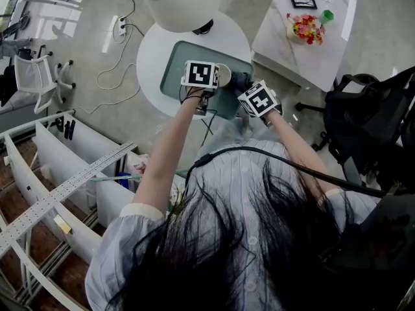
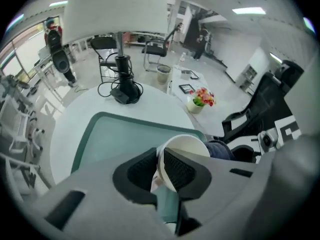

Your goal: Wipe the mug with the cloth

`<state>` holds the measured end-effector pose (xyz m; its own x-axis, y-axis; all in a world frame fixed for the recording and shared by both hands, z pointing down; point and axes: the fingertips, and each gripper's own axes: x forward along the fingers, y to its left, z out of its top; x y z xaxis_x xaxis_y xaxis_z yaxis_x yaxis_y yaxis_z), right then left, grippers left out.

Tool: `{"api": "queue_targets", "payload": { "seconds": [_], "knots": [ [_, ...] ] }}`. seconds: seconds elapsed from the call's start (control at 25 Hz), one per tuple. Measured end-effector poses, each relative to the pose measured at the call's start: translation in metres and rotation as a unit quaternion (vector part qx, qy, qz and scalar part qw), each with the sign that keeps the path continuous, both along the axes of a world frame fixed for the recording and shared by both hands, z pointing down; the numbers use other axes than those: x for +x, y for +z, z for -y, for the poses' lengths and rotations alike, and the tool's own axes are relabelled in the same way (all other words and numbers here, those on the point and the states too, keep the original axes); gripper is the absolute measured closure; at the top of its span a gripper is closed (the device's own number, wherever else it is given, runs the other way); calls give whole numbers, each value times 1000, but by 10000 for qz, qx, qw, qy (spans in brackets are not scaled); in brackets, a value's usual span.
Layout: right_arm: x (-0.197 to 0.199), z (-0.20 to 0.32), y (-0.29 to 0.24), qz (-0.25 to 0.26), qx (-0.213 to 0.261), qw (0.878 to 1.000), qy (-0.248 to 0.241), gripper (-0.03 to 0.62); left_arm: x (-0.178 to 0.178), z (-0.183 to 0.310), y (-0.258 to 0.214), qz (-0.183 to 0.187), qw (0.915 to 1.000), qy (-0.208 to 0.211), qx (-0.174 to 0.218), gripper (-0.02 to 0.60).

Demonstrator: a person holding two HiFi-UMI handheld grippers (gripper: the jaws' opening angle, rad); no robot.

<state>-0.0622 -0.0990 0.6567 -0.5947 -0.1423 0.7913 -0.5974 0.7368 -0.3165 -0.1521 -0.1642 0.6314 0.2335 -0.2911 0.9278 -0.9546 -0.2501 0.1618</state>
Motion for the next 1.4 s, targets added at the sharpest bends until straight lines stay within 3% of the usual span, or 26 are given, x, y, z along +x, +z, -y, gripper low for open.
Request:
{"api": "queue_targets", "payload": {
  "seconds": [0.16, 0.28, 0.36, 0.56, 0.64, 0.76, 0.96, 1.04, 1.16, 1.24, 1.32, 1.4],
  "knots": [
    [-1, -2, -1, -13, -2, 10000, -60, 500, -7, -5, -1, -117, 9954, -944, 76, 535],
    [-1, -4, 0, -26, 13, 9999, -100, 500, -11, -11, 1, -203, 9871, -1586, 46, 535],
    [-1, -4, 0, -37, 23, 9999, -116, 500, -13, -15, 2, -379, 9761, -2138, -10, 535],
    [-1, -2, 1, -30, 12, 9999, -95, 500, -14, -25, 4, -970, 9377, -3334, -86, 535],
    [-2, -3, 1, -17, -3, 10000, -95, 500, -15, -26, 4, -1052, 9342, -3408, -67, 534],
    [-2, -3, 0, -23, -7, 9999, -100, 500, -14, -26, 4, -988, 9450, -3116, -89, 534],
    [-1, -2, 0, -5, -7, 10000, -79, 500, -14, -26, 7, -990, 9526, -2868, -206, 534],
    [-1, -2, 0, 7, -17, 10000, -80, 500, -14, -28, 7, -825, 9637, -2521, -304, 532],
    [-2, -3, 0, 18, -20, 9999, -109, 500, -17, -27, -2, -295, 9873, -1548, -217, 529],
    [-3, -4, 0, 29, -25, 9999, -119, 500, -17, -20, -7, 133, 9970, -763, 16, 529],
    [-3, -5, 0, 30, -27, 9999, -120, 500, -12, -13, -9, 433, 9988, 46, 243, 529],
    [-1, -4, 1, 19, -24, 9999, -101, 500, -4, -7, -13, 669, 9930, 873, 425, 529]
  ]
}}
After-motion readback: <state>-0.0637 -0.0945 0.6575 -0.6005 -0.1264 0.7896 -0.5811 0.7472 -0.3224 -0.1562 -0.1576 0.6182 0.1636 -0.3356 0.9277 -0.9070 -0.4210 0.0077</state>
